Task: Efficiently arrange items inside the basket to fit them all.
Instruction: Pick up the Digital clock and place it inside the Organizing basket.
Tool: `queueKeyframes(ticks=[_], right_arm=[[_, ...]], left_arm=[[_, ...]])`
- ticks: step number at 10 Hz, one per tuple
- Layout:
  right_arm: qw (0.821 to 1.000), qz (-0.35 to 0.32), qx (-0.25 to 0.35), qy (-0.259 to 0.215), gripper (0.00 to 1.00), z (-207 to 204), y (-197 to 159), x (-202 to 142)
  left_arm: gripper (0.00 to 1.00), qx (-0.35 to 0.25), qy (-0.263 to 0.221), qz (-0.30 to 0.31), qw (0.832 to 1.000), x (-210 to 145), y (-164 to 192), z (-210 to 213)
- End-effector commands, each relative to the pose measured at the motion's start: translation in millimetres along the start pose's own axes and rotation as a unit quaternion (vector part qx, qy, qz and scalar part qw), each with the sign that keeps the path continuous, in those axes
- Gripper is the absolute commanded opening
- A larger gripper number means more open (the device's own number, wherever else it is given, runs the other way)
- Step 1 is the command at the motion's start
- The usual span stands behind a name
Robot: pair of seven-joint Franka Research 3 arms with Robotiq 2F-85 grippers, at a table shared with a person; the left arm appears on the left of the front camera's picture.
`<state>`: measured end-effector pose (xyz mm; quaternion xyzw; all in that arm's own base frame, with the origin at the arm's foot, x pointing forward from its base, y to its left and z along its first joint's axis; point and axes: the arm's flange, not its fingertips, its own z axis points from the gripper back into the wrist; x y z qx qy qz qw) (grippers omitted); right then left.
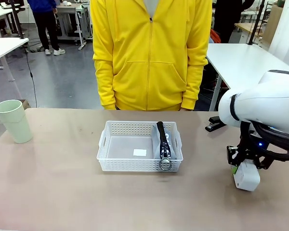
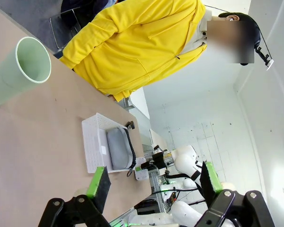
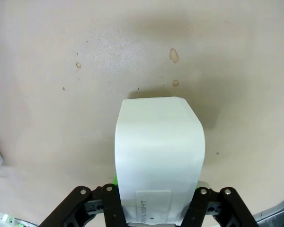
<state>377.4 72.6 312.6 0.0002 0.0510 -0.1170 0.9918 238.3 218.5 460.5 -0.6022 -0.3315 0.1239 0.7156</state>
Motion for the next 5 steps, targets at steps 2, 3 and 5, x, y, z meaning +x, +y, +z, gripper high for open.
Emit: queueKeyframes(ticks=[2,3,5], right_arm=[[0.999,0.030,0.010,-0.021,0.00,30.4,0.7,-6.7],[0.997,0.058,0.011,-0.044,0.00,61.5,2.7,-18.7],[0.988,0.125,0.045,-0.076,0.00,116.7,-2.3,-44.0]], left_arm=[[1.00,-0.011,-0.006,-0.010,1.000,1.0,-2.2,-0.2],[1.00,-0.011,-0.006,-0.010,1.000,1.0,-2.2,-0.2],[1.00,-0.011,-0.006,-0.010,1.000,1.0,-2.2,-0.2]])
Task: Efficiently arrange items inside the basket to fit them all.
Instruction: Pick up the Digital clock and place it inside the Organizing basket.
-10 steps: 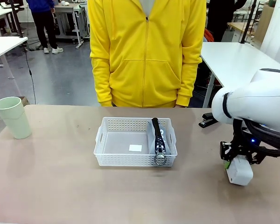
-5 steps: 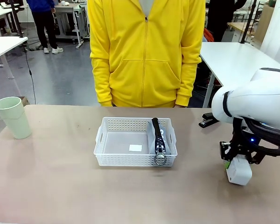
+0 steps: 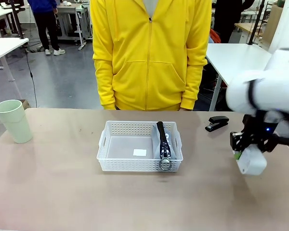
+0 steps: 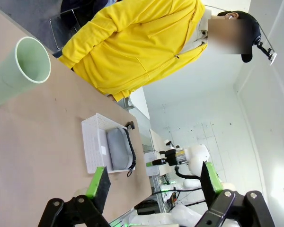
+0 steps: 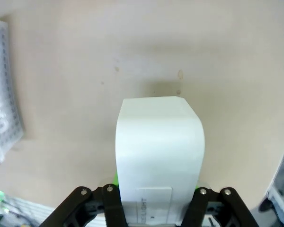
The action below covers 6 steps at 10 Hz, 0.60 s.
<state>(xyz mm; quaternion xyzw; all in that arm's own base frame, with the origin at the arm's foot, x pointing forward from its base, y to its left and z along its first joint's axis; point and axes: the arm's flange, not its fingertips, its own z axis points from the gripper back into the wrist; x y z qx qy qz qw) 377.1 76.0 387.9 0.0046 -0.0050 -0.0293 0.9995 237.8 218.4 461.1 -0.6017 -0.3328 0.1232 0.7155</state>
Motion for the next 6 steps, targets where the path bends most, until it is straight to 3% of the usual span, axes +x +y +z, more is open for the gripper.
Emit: queueKeyframes(ticks=[1,3,4,6], right_arm=[[0.997,0.050,0.044,-0.030,0.00,64.6,-0.7,-38.0],[0.997,0.036,0.061,-0.026,0.00,67.3,-4.6,-38.3],[0.998,0.050,0.035,-0.025,0.00,48.4,-2.4,-15.3],[0.998,0.050,0.035,-0.025,0.00,48.4,-2.4,-15.3]], left_arm=[[1.00,-0.011,-0.005,-0.009,1.000,1.2,-1.4,-0.6],[1.00,-0.011,-0.005,-0.009,1.000,1.2,-1.4,-0.6],[1.00,-0.011,-0.005,-0.009,1.000,1.2,-1.4,-0.6],[1.00,-0.011,-0.005,-0.009,1.000,1.2,-1.4,-0.6]])
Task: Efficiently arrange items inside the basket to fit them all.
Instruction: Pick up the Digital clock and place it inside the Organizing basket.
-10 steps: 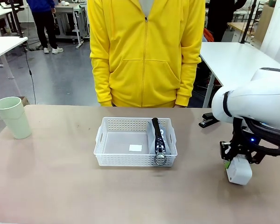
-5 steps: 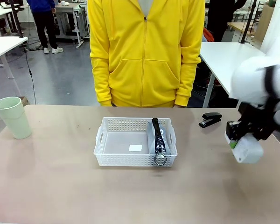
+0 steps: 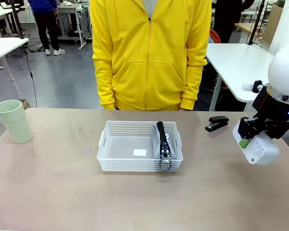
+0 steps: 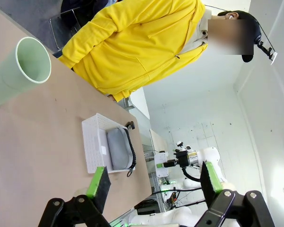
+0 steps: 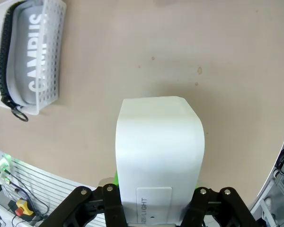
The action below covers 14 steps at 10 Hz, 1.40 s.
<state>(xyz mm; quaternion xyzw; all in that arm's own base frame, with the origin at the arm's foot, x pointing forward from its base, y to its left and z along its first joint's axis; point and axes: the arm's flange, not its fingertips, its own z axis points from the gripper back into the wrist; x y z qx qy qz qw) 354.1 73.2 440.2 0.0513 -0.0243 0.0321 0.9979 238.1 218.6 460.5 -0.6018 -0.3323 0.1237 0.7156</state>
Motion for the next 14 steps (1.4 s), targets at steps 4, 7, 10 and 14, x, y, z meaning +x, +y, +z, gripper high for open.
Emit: queueKeyframes(ticks=[4,7,10,14], right_arm=[[0.999,0.039,0.031,-0.019,0.52,-16.2,-4.2,12.7],[0.981,0.185,-0.032,-0.054,0.52,5.8,88.9,73.5],[0.938,0.347,-0.019,-0.022,0.52,-1.2,224.8,127.3],[0.892,0.451,-0.004,-0.011,0.52,-56.0,352.9,138.7]], left_arm=[[1.00,-0.012,-0.005,-0.009,1.000,1.0,-2.2,-0.5],[1.00,-0.012,-0.005,-0.009,1.000,1.0,-2.2,-0.5],[1.00,-0.012,-0.005,-0.009,1.000,1.0,-2.2,-0.5],[1.00,-0.012,-0.005,-0.009,1.000,1.0,-2.2,-0.5]])
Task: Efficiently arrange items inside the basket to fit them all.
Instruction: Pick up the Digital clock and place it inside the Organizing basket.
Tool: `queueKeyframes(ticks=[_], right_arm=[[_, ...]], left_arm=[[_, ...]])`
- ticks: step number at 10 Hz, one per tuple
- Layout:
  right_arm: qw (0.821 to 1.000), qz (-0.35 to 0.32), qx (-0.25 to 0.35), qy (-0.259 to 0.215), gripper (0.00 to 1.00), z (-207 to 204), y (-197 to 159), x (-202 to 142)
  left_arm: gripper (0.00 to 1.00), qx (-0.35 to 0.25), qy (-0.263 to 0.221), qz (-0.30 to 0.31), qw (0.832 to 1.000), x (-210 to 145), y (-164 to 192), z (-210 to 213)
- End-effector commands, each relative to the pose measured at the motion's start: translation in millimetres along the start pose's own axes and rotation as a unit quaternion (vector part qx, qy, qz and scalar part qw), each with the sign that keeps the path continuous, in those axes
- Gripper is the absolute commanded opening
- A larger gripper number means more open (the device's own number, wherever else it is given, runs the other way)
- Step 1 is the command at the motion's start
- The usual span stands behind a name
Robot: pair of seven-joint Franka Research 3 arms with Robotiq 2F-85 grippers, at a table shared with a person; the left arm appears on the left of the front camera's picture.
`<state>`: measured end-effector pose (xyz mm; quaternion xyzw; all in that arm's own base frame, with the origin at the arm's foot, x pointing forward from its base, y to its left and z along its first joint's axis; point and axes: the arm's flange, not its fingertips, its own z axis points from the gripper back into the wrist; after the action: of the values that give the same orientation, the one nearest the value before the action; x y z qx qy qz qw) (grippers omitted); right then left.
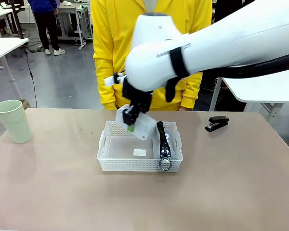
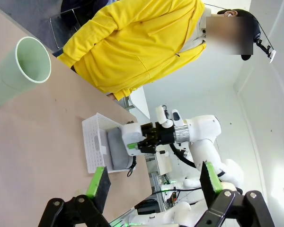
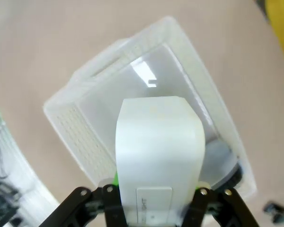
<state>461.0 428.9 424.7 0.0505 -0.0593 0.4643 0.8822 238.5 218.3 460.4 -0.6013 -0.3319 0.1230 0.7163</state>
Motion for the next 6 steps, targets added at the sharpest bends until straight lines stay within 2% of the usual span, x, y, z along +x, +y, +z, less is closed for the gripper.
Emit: queueKeyframes(ticks=[1,6], right_arm=[[0.999,0.024,-0.012,0.024,0.52,-12.3,6.4,23.0],[0.998,0.019,-0.048,0.043,0.52,-37.2,9.3,30.9]], left_arm=[[1.00,-0.012,-0.006,-0.009,1.000,1.0,-2.3,0.0],[1.00,-0.012,-0.006,-0.009,1.000,1.0,-2.3,0.0]])
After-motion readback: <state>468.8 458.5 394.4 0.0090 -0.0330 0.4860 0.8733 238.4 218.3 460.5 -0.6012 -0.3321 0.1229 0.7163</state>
